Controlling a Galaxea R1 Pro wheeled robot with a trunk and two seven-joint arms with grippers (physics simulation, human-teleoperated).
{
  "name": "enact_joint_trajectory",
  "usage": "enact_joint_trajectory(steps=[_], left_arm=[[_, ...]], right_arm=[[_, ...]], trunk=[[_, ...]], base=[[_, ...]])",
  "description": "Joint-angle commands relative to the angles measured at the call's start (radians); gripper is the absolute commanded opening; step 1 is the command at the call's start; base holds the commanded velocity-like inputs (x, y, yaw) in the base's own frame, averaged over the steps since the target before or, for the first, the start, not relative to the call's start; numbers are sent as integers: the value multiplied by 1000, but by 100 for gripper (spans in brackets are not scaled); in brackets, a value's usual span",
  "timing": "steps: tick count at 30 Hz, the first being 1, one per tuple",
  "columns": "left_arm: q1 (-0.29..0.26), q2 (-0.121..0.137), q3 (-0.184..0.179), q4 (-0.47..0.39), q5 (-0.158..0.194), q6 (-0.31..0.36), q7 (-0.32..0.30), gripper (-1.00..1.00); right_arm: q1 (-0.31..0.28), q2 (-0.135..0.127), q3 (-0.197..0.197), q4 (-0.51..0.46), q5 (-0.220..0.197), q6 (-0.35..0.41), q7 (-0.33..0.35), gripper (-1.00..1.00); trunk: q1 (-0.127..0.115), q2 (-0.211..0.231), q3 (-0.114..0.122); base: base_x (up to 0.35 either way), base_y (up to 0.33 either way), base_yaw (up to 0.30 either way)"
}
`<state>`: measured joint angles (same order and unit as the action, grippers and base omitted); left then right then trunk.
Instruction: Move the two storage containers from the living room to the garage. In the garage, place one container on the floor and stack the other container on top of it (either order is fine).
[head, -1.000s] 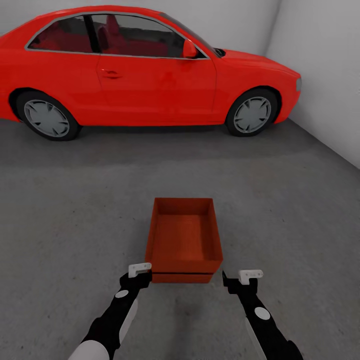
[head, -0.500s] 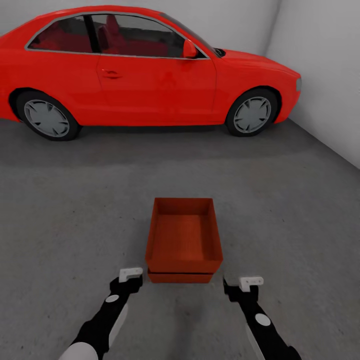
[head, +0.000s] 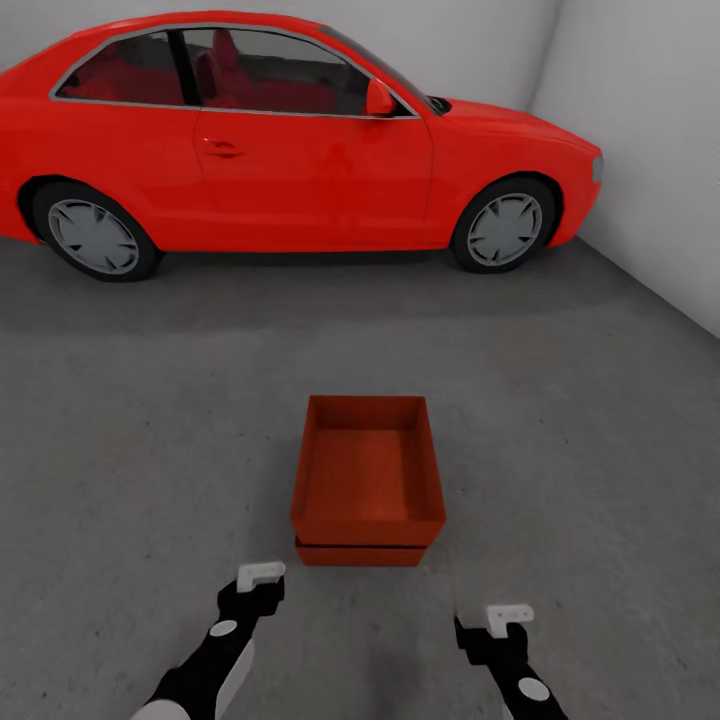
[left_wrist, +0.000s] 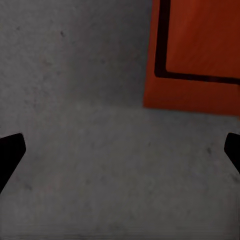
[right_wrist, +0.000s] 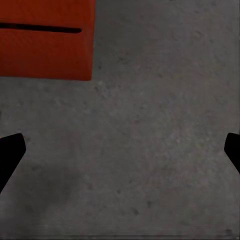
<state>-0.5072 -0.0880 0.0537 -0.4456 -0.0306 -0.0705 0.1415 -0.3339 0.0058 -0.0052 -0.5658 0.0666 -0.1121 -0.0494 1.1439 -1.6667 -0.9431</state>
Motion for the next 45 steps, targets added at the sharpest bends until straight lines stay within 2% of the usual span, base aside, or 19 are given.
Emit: enact_joint_trajectory(steps=[1, 5, 8, 18, 38, 45], left_arm=[[-1, 0, 6, 7, -3, -5, 0, 100], [-1, 7, 6, 43, -3, -6, 0, 100], [-1, 24, 6, 80, -2, -20, 0, 100], [-1, 28, 6, 104, -2, -41, 0, 100], [-1, 25, 5, 108, -2, -41, -2, 100], [-1, 27, 5, 110, -2, -41, -2, 100]], right_arm=[[0, 0, 0, 12, 7, -3, -4, 100], [0, 0, 0, 63, 6, -3, -4, 100], [0, 0, 2, 181, 8, -3, -4, 100], [0, 0, 6, 412, 11, -2, -4, 100], [0, 2, 9, 600, 9, 1, -1, 100], [0, 3, 9, 616, 9, 2, 0, 100]], trunk=[[0, 0, -1], [0, 0, -1], [0, 0, -1], [0, 0, -1], [0, 0, -1], [0, 0, -1]], base=[[0, 0, 0], [0, 0, 0], [0, 0, 0], [0, 0, 0], [0, 0, 0], [0, 0, 0]])
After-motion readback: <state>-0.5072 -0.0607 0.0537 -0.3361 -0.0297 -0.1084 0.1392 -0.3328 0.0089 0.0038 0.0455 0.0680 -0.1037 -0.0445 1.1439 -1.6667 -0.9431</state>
